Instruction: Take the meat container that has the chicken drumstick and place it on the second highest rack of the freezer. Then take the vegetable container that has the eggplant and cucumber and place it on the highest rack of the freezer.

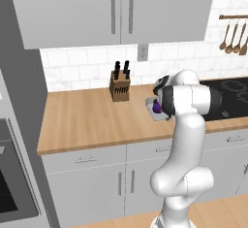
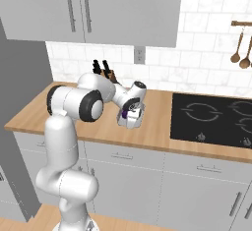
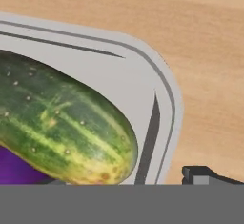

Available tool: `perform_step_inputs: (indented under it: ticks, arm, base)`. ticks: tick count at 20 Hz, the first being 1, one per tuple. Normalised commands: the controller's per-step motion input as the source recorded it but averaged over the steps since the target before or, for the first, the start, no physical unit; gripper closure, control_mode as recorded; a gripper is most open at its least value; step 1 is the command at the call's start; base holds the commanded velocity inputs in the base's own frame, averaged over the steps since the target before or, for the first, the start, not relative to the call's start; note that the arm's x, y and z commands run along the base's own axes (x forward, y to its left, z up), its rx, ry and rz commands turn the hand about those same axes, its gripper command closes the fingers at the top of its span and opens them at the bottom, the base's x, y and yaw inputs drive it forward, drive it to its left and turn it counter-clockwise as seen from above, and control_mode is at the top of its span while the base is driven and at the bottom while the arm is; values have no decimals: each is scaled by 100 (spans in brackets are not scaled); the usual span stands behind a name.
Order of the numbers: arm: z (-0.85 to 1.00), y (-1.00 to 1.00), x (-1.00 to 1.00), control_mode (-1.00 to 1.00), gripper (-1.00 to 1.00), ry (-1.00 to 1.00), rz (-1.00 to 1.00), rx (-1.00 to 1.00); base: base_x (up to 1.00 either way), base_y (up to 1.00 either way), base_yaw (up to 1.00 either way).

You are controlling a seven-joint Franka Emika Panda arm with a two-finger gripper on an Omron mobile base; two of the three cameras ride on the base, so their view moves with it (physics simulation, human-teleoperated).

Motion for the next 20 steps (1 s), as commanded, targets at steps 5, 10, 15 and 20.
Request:
perform_step_inputs:
  ticks: [5, 10, 15, 20]
  arm:
    - [-54, 17, 7, -100, 100, 4, 0, 0]
    - [-39, 38, 21, -100, 100, 6, 0, -4]
    - [-1, 5, 0, -100, 100, 0, 0, -6]
    - [0, 0, -4, -100, 100, -2, 0, 0]
  base:
    - [0, 0, 0]
    - [0, 0, 0]
    - [0, 0, 0]
    - [0, 0, 0]
